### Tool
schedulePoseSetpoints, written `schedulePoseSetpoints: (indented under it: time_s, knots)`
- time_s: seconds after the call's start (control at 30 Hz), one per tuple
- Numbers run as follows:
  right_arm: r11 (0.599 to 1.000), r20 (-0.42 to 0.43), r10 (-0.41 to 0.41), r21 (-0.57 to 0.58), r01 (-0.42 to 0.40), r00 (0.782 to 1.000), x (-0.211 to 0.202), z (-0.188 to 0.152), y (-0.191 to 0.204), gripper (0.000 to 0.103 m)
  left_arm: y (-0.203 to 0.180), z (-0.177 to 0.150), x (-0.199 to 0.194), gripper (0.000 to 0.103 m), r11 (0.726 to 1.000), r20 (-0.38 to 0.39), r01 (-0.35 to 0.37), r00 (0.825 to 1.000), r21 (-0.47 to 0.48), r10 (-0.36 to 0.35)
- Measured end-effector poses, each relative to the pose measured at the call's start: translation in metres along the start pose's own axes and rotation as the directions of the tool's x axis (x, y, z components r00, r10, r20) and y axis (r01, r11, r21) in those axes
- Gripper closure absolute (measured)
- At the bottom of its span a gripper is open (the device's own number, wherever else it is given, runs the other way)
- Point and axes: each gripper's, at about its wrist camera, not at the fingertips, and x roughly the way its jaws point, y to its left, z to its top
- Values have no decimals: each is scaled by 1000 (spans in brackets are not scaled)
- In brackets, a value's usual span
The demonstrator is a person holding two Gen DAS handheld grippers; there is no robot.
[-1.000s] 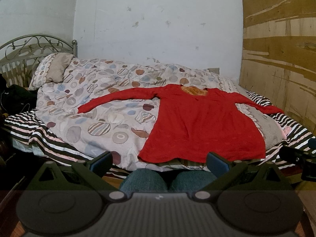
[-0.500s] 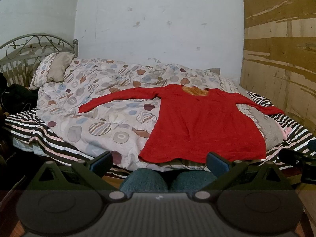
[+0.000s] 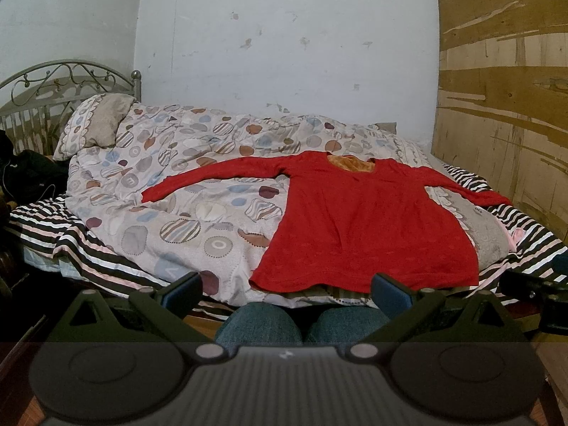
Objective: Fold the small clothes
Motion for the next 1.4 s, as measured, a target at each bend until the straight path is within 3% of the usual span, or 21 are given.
schedulePoseSetpoints:
  time_s: [0.87,1.17,1.4]
  knots:
    - [1000,3,-2,0,2,1000,-1,-3,2,0,7,0,4,0,1000,-13,-15,1000,2,15]
    - [998,65,-25,66,21,998,-4,-13,-9,0,12,19,51,0,999,-38,-41,998,36,42]
    - [989,3,-22,149,22,1000,26,15,-58,0,9,51,92,0,998,-66,-23,997,53,27]
